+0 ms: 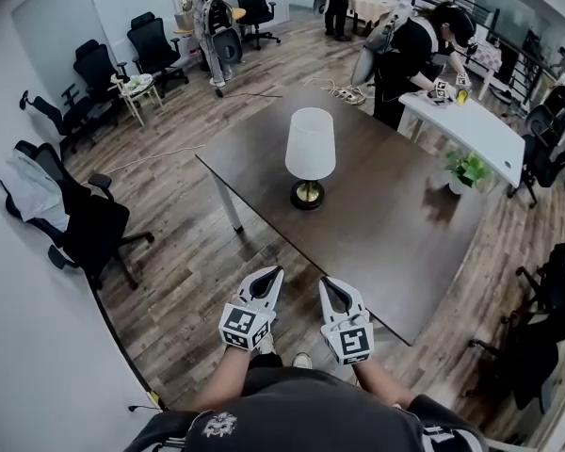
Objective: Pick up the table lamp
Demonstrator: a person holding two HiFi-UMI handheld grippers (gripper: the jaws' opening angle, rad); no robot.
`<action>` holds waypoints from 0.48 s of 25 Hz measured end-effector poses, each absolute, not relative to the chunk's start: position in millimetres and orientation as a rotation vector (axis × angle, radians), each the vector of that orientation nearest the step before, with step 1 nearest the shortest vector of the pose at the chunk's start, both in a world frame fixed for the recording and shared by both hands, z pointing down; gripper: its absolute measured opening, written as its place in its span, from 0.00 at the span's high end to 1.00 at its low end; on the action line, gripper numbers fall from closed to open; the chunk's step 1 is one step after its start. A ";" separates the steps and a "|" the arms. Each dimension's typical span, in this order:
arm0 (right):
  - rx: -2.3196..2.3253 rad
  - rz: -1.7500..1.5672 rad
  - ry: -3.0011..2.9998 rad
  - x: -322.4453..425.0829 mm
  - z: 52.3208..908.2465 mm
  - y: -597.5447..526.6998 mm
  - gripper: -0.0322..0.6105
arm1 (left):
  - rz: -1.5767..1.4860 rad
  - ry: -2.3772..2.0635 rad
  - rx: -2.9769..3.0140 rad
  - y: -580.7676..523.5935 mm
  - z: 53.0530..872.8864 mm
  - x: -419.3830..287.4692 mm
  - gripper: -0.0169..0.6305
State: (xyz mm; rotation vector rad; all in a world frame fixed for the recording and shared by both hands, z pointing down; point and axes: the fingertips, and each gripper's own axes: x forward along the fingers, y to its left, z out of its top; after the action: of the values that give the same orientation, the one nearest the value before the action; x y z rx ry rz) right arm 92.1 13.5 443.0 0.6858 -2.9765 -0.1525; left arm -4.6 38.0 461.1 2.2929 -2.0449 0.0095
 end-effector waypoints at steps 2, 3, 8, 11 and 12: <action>0.652 -0.195 -2.944 80.4 445.0 13.2 0.91 | 0.031 -2.048 2.287 32.6 464.1 -17.7 0.96; 0.644 -0.204 -2.934 75.0 445.3 11.4 0.91 | 0.031 -2.049 2.280 29.0 466.0 -24.9 0.96; 0.703 -0.201 -2.927 45.0 441.9 -16.2 0.91 | -0.006 -2.030 2.295 -2.6 470.7 -55.9 0.96; 0.731 -0.245 -2.932 22.9 441.4 -36.9 0.91 | -0.007 -2.002 2.337 -29.2 471.6 -69.7 0.96; 0.735 -0.235 -2.926 15.4 443.0 -43.1 0.91 | -0.004 -1.993 2.351 -37.3 471.8 -74.6 0.96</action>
State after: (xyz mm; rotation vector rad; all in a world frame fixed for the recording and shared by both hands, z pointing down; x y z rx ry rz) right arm 15.4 -43.1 443.0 0.7347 -2.9259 -0.2349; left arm -74.6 -37.3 471.8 2.3508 -1.9933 -0.0042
